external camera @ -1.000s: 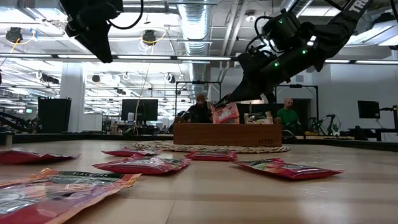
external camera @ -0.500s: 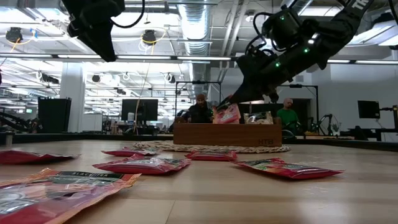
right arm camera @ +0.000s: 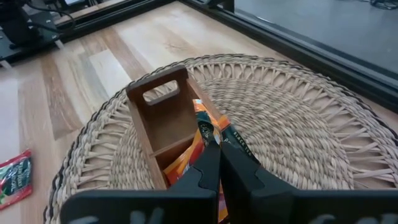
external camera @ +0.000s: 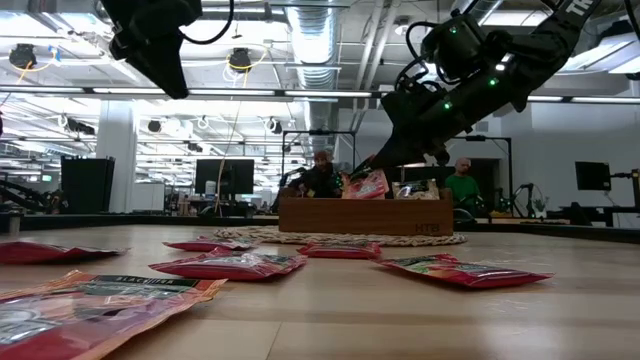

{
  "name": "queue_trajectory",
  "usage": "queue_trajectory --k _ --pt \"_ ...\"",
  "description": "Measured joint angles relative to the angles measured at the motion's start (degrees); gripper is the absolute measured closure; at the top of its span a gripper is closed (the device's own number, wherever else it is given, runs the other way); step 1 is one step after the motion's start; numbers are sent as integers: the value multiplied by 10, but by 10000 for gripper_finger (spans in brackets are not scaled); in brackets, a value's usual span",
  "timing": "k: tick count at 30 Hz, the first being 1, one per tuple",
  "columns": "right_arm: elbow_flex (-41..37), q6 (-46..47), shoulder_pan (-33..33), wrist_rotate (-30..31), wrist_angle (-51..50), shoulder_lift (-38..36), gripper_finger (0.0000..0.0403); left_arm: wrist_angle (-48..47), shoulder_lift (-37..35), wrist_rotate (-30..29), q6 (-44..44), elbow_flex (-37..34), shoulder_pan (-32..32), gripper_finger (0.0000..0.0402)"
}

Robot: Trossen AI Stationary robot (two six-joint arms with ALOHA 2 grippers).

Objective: Pick & Place Tea
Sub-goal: Put the left orange tea bag into the middle slot of the wooden organizer

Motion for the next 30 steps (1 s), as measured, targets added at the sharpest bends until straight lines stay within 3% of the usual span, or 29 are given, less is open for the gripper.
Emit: queue_trajectory --k 11,22,30 --pt "0 0 0 -4 -1 0 400 6 0 0 3 0 0 278" --pt "0 5 -3 -17 -16 0 309 6 0 0 3 0 0 278" --pt "1 1 -3 -18 -14 0 298 7 0 0 13 0 0 278"
